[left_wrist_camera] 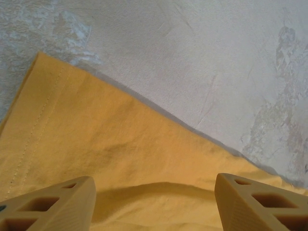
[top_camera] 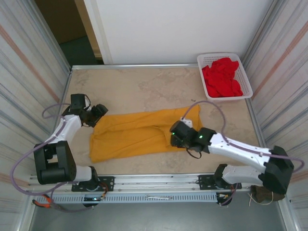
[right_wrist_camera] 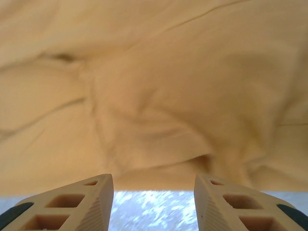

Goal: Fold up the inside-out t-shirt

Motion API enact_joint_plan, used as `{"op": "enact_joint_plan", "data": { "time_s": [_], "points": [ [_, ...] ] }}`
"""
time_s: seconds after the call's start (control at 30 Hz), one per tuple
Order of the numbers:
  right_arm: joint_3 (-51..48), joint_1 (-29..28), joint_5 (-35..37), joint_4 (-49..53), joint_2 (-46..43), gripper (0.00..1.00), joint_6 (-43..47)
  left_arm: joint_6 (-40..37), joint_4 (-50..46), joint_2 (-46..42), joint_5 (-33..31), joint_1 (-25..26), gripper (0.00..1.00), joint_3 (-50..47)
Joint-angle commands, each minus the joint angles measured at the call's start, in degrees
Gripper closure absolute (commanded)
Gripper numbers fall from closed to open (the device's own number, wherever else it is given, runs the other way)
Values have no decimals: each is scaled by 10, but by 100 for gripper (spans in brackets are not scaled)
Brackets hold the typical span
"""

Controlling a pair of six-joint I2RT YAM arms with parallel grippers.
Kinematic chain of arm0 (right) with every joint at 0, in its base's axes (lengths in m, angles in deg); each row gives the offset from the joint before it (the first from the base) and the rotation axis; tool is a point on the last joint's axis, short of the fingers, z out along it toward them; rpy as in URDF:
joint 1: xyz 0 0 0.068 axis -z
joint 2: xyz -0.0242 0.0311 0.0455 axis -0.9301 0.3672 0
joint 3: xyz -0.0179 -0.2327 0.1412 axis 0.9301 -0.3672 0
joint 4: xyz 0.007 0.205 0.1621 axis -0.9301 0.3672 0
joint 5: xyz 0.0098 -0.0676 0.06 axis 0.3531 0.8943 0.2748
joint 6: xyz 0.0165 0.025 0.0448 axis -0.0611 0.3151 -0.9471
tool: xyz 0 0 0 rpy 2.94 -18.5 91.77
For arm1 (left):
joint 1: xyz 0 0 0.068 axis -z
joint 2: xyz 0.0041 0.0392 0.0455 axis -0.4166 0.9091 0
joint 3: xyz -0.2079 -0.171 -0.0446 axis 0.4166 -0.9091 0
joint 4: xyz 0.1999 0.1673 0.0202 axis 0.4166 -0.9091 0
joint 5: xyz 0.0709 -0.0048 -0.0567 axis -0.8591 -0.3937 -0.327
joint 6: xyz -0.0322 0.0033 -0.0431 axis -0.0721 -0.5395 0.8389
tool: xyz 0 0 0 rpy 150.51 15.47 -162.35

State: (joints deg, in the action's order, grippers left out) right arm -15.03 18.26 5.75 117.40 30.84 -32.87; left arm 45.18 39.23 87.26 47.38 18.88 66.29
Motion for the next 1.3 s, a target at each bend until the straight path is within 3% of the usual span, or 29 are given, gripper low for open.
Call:
{"op": "enact_joint_plan", "data": {
  "time_s": [0.0,0.4,0.5,0.6,0.73,0.77,0.83,0.9,1.0,1.27],
  "points": [
    [-14,43,24,57,-5,53,-21,5,-1,-15,5,5,33,-6],
    [-85,71,-16,19,33,58,-49,6,-4,-28,9,11,33,-10],
    [-104,71,-31,0,43,72,-57,9,-2,-28,9,12,33,-11],
    [-116,70,-32,10,36,100,-69,10,0,-27,9,12,33,-12],
    [-128,73,-8,70,-13,100,-99,10,2,-26,10,12,33,-13],
    [-128,75,-7,76,-30,94,-99,11,2,-26,10,13,33,-13],
    [-122,74,-7,73,-60,69,-86,10,2,-26,10,13,33,-12],
    [-103,74,-11,61,-82,60,-61,9,0,-26,10,13,33,-10],
    [-67,68,-31,29,-70,53,-6,6,-2,-26,10,13,33,-9],
    [86,-45,17,25,155,49,59,-5,-21,-33,2,11,32,3]
  ]
}}
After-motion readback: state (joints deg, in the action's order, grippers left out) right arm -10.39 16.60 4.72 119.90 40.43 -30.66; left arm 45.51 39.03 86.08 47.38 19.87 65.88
